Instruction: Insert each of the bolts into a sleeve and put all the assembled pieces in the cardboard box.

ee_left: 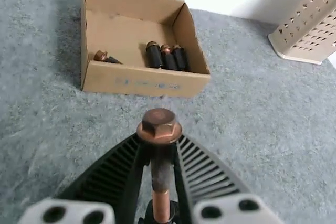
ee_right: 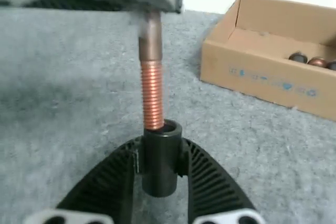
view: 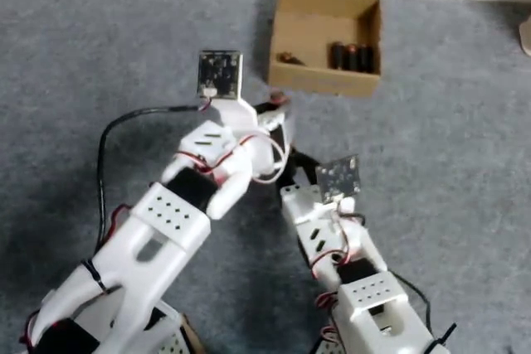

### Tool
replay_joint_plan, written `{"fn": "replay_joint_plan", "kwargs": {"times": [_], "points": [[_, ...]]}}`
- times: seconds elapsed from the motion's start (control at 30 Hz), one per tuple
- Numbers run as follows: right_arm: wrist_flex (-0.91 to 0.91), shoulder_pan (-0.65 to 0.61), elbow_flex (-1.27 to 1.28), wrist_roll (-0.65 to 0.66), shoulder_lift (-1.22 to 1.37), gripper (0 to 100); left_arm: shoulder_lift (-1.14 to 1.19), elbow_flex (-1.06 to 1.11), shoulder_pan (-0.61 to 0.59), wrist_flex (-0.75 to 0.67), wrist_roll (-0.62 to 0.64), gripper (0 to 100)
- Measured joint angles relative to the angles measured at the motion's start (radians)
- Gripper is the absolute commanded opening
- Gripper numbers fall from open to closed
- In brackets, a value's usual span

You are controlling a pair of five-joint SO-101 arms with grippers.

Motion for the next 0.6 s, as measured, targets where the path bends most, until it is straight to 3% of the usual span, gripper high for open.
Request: {"fn": "replay_joint_plan", "kwargs": {"times": [0.17,0.43,0.6], "points": [[-0.021,-0.003,0.000,0.000,0.002,0.5,-0.012,0.034,-0.003,-0.032,0.000,1],[-0.029,-0.003,0.000,0.000,0.002,0.5,-0.014,0.184,0.003,-0.247,0.000,1],[-0.029,-0.003,0.000,0.000,0.002,0.5,-0.014,0.196,0.011,-0.270,0.000,1]]}}
